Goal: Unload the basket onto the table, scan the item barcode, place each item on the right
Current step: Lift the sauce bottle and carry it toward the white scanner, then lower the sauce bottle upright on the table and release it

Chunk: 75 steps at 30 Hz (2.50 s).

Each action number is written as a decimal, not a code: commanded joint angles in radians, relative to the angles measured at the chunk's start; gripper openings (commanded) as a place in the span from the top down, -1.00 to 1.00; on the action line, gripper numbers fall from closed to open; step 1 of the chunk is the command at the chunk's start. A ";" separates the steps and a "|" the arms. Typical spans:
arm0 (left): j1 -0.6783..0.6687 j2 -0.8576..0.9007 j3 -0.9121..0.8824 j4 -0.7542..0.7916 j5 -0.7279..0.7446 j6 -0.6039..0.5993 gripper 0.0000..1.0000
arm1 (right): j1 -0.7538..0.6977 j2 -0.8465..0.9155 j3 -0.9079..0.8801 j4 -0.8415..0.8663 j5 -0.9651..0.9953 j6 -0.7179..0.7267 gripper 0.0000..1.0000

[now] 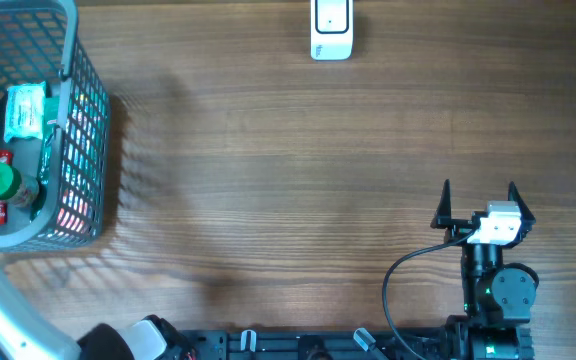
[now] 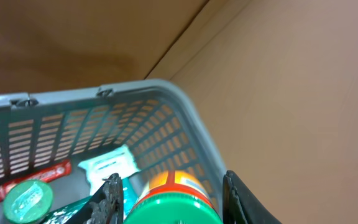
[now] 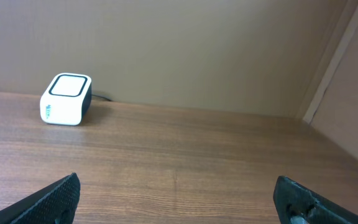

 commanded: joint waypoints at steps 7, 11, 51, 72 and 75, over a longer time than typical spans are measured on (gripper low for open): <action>-0.003 -0.059 0.000 -0.009 0.311 -0.054 0.50 | 0.006 -0.005 -0.003 0.005 -0.013 -0.012 -0.99; -0.003 -0.057 0.000 -0.045 0.410 -0.063 0.63 | 0.006 -0.005 -0.003 0.005 -0.013 -0.012 -1.00; -1.020 0.526 -0.002 -0.108 0.355 -0.062 0.72 | 0.006 -0.005 -0.003 0.005 -0.013 -0.013 -0.99; -1.373 0.753 -0.110 -0.109 0.118 -0.058 0.49 | 0.006 -0.005 -0.003 0.005 -0.013 -0.012 -1.00; -1.389 0.753 -0.179 -0.064 0.081 -0.058 0.38 | 0.006 -0.005 -0.003 0.005 -0.013 -0.012 -1.00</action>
